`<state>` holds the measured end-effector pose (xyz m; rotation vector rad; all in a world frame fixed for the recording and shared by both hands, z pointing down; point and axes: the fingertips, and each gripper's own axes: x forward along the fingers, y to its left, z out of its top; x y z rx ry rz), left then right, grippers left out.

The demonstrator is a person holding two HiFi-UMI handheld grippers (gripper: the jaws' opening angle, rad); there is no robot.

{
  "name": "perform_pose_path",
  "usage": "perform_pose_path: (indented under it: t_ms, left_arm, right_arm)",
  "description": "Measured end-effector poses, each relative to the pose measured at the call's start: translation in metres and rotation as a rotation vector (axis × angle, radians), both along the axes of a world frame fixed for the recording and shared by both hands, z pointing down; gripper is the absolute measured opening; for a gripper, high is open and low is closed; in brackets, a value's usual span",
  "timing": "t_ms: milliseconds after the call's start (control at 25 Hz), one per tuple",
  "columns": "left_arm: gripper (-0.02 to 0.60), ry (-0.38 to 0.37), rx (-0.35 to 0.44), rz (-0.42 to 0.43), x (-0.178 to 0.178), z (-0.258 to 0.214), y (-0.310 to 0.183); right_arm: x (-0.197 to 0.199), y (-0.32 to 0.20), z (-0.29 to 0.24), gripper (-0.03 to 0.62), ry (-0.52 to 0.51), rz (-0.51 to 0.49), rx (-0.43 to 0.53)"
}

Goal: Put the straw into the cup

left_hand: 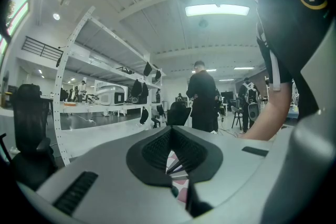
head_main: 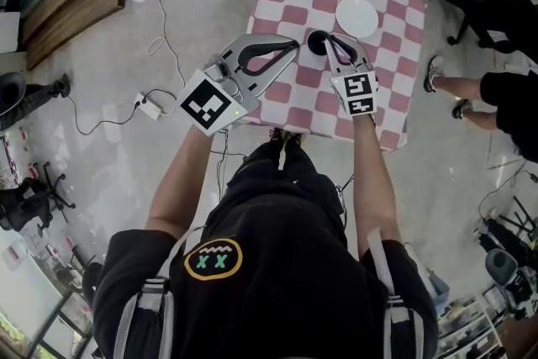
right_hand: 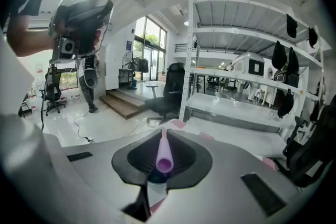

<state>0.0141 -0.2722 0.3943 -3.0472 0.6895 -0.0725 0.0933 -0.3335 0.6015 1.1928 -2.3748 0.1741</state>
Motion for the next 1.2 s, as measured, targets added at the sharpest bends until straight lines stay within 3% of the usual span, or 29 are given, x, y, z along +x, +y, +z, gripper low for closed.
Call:
perform_pose_path:
  t_ms: [520,1200]
  left_arm:
    - [0.018,-0.007,-0.015,-0.01,-0.004,0.004,0.0]
    - [0.018,-0.014,-0.01,-0.005,0.006,0.001,0.006]
  right_arm:
    - [0.007,0.0,0.045,0.049,0.027,0.03,-0.062]
    - [0.01,-0.003,0.035,0.067,0.0,0.045,-0.037]
